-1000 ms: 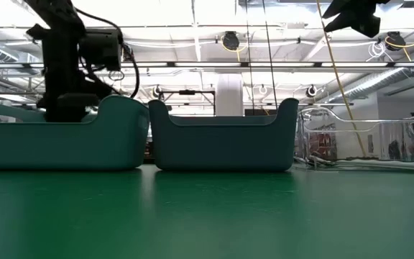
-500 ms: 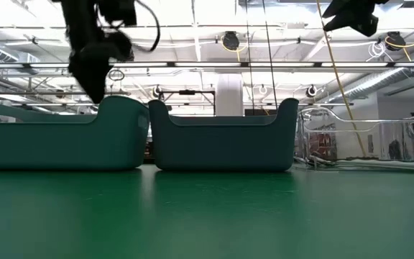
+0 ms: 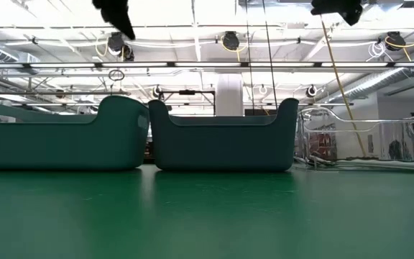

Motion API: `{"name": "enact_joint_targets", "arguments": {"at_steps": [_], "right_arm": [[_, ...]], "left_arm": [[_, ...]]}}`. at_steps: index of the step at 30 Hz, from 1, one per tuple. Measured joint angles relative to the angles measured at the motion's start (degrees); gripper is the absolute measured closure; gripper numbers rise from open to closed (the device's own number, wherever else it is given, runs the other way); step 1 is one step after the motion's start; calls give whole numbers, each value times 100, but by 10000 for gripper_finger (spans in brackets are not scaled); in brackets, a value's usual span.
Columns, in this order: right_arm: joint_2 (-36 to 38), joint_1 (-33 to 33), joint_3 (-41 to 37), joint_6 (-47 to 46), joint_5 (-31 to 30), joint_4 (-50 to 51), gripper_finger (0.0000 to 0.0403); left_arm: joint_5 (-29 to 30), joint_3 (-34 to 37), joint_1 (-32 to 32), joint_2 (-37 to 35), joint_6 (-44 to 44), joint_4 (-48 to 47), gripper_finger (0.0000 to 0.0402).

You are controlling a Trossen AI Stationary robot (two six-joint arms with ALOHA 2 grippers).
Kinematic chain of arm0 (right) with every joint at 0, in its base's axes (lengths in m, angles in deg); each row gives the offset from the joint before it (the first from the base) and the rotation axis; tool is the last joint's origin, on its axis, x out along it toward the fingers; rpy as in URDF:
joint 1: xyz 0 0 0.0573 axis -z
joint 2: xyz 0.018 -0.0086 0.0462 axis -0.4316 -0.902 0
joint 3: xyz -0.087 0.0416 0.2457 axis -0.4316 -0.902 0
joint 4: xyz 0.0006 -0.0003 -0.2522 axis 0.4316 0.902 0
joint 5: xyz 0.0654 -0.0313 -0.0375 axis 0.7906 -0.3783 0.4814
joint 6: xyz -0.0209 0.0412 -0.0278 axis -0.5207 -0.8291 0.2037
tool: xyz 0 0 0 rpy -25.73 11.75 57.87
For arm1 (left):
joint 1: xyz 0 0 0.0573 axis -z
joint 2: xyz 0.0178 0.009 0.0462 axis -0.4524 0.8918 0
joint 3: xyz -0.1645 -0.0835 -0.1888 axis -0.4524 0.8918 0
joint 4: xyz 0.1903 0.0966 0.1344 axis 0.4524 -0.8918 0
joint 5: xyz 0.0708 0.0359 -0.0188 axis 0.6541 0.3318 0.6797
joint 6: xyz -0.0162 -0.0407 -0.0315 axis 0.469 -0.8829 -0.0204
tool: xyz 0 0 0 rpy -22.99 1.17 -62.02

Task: Sort silverware by color (type)
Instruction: Return to Home Position

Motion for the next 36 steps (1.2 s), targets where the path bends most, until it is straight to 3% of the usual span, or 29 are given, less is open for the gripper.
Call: {"name": "enact_joint_targets", "arguments": {"at_steps": [4, 8, 13, 18, 20, 24, 36], "right_arm": [[1, 0, 2, 338, -3, -251, 321], [2, 0, 2, 379, -2, -301, 340], [3, 0, 2, 789, 211, -391, 392], [12, -1, 2, 1354, 363, -523, 400], [31, 0, 2, 1664, 489, -582, 401], [55, -2, 2, 1946, 752, -620, 402], [277, -153, -78, 2962, 772, -856, 402]], "left_arm": [[60, -628, 53, -2, 248, -180, 390], [170, -1139, 46, -2, 206, -295, 388], [28, -1500, 57, -13, -431, 45, 386], [-1097, -1490, 72, -65, -508, 198, 385], [-1297, -1408, 205, -79, -566, 292, 385], [-1191, -892, 517, -159, -547, 629, 395], [-729, 2057, 1029, -1237, -1133, 3912, 399]]}}
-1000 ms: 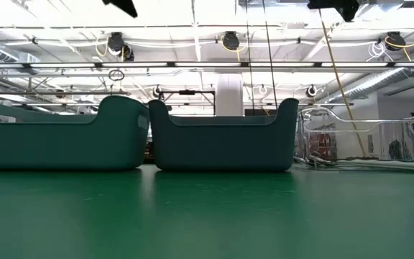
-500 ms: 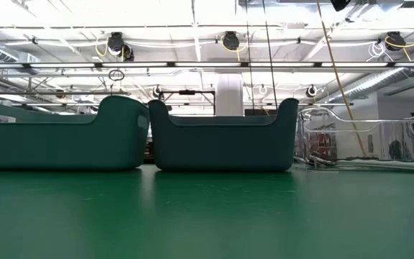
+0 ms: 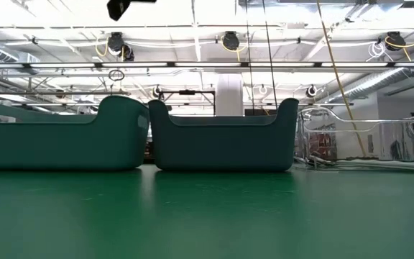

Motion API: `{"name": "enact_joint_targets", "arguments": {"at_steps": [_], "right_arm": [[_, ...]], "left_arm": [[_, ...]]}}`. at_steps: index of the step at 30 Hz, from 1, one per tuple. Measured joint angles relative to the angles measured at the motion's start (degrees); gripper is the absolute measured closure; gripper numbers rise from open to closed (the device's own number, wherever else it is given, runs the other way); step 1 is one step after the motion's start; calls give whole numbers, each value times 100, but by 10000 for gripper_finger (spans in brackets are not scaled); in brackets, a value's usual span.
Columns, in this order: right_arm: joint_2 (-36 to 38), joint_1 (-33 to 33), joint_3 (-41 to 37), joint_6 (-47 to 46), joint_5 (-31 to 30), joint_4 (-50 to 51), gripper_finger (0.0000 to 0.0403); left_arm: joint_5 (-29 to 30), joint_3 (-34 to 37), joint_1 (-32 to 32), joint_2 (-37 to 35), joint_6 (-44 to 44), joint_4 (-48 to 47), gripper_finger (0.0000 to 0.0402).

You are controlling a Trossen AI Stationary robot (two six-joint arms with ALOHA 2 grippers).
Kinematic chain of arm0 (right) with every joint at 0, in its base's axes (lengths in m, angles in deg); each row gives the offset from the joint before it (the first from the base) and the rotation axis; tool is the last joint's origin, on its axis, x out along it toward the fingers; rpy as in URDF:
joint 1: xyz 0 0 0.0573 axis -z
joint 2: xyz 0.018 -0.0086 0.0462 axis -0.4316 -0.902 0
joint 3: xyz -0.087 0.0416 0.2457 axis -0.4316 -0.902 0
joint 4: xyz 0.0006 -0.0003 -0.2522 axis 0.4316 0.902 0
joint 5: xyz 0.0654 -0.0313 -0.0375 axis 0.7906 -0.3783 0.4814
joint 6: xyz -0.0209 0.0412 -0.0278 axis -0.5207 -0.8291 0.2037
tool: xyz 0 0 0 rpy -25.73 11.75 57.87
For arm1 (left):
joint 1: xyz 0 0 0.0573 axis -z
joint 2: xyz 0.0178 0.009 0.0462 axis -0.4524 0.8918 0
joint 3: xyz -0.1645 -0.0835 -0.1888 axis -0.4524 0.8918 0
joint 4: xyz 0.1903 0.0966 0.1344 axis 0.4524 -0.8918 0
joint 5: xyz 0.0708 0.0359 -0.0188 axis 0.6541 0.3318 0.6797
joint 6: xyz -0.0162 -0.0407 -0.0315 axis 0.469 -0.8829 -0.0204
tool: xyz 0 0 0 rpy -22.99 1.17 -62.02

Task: Sort silverware by color (type)
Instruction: Return to Home Position

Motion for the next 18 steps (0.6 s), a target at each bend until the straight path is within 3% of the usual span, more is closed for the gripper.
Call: {"name": "enact_joint_targets", "arguments": {"at_steps": [4, 12, 18], "right_arm": [[262, 0, -634, 68, 0, -343, 402], [908, -4, -2253, -77, 442, -2031, 403], [1232, -4, -3293, -99, 448, -3215, 403]], "left_arm": [[216, 717, 154, -133, -11, 540, 399], [322, 1778, 265, -276, 78, 1837, 400], [325, 2502, 209, -524, 283, 2517, 400]]}}
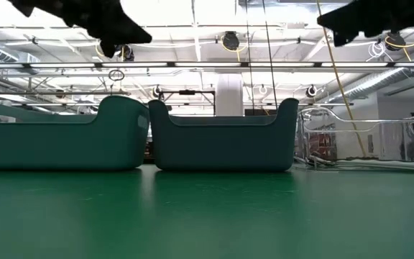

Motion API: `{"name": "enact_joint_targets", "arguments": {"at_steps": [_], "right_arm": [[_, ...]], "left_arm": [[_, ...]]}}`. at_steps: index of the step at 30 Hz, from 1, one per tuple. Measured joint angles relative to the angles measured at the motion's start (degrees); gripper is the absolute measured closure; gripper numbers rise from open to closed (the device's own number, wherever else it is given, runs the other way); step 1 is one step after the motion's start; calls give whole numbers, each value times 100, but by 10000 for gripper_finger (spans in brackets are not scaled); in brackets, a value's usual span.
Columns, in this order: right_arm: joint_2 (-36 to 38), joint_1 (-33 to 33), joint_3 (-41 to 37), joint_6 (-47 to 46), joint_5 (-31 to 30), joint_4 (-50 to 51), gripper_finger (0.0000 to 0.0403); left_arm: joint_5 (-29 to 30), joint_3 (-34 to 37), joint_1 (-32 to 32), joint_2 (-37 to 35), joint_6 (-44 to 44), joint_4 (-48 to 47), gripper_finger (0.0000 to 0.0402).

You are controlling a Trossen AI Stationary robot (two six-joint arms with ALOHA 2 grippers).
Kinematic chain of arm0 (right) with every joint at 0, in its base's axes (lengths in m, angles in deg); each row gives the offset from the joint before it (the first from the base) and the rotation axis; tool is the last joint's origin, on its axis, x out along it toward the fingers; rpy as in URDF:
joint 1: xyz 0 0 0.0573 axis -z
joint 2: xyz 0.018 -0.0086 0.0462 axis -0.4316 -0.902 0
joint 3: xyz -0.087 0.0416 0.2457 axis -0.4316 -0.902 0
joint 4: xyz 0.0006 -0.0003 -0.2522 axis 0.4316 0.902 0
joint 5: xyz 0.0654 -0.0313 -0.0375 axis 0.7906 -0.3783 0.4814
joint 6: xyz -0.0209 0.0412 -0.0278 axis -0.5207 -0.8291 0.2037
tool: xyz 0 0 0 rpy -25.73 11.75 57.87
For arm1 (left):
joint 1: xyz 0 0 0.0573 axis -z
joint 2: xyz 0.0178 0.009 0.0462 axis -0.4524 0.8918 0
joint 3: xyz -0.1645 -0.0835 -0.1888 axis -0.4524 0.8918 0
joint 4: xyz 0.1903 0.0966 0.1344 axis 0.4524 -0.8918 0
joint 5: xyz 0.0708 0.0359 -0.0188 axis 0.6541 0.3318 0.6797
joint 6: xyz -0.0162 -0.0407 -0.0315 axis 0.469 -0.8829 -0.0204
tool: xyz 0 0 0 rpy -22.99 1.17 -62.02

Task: Sort silverware by color (type)
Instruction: Return to Home Position

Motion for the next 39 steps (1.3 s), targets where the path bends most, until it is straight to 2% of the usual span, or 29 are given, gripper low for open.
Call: {"name": "enact_joint_targets", "arguments": {"at_steps": [20, 31, 39], "right_arm": [[453, 0, -1725, -363, -2, -1838, 403], [785, 0, -2080, -493, -11, -1865, 403], [927, 4, -2109, -508, -35, -1824, 403]], "left_arm": [[275, 1456, -24, -1101, -39, 613, 401], [404, 2039, -75, -2040, 44, 565, 401], [303, 2730, -136, -2674, -152, 745, 401]]}}
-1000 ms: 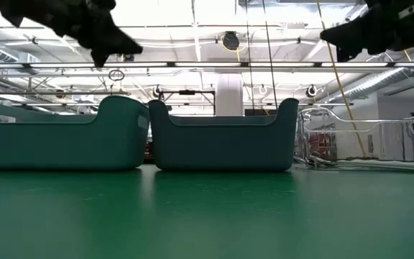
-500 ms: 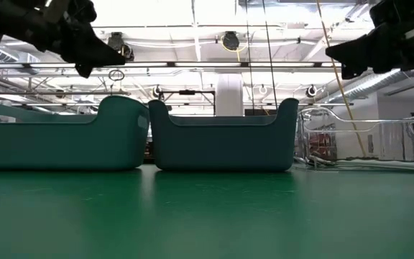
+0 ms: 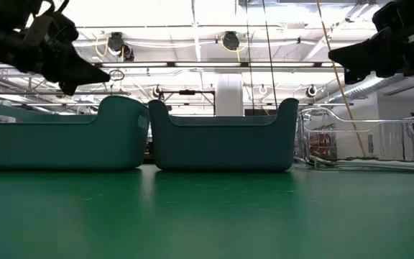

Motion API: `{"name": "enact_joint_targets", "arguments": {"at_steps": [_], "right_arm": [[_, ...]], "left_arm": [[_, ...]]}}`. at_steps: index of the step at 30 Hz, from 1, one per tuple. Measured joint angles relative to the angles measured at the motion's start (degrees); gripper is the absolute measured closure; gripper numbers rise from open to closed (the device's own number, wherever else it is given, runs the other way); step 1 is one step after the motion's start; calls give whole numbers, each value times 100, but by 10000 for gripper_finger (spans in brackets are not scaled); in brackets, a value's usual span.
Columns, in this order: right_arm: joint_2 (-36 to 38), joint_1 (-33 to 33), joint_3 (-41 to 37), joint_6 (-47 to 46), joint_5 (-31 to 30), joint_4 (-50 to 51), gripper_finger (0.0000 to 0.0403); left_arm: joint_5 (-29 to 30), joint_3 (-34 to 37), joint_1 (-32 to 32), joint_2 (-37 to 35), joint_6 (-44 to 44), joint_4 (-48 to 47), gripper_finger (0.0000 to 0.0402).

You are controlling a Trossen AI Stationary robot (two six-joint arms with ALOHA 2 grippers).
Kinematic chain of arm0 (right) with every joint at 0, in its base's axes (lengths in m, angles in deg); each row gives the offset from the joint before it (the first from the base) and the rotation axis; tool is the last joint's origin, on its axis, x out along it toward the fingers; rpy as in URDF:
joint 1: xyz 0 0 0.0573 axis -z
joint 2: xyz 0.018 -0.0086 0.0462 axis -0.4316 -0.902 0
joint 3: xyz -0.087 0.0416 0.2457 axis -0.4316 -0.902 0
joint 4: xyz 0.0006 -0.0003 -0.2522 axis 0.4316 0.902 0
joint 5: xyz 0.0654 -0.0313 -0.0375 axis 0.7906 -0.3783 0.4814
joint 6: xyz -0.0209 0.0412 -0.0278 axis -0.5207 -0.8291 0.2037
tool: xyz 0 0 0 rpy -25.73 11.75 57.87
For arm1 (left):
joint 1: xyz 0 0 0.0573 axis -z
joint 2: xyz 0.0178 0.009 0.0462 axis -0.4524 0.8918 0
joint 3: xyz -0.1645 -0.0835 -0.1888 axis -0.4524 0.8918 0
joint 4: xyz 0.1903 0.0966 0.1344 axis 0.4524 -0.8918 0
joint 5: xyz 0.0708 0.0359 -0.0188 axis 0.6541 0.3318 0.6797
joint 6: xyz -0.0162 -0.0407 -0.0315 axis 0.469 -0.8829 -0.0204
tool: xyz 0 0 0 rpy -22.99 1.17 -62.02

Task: Sort silverware by color (type)
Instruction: Return to Home Position

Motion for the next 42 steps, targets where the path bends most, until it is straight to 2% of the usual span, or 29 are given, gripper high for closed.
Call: {"name": "enact_joint_targets", "arguments": {"at_steps": [5, 12, 21, 26, 36, 42], "right_arm": [[2, 7, -4, -93, -4, 5, 403], [2, 83, -9, -118, -28, 96, 403], [123, 131, -15, -112, -17, 407, 403], [425, 131, -15, -54, -15, 691, 403], [1239, 129, -20, -83, -141, 1224, 403], [1313, 129, -20, -265, -133, 1469, 403]], "left_arm": [[-23, 317, 0, -505, 26, 343, 401], [-343, 713, 0, -1217, 88, 854, 401], [-349, 943, -2, -2261, 243, 827, 401], [-345, 958, -1, -2872, 333, 362, 401], [-139, 952, -7, -2859, 98, -163, 401], [-109, 843, -7, -2643, 199, -610, 388]]}}
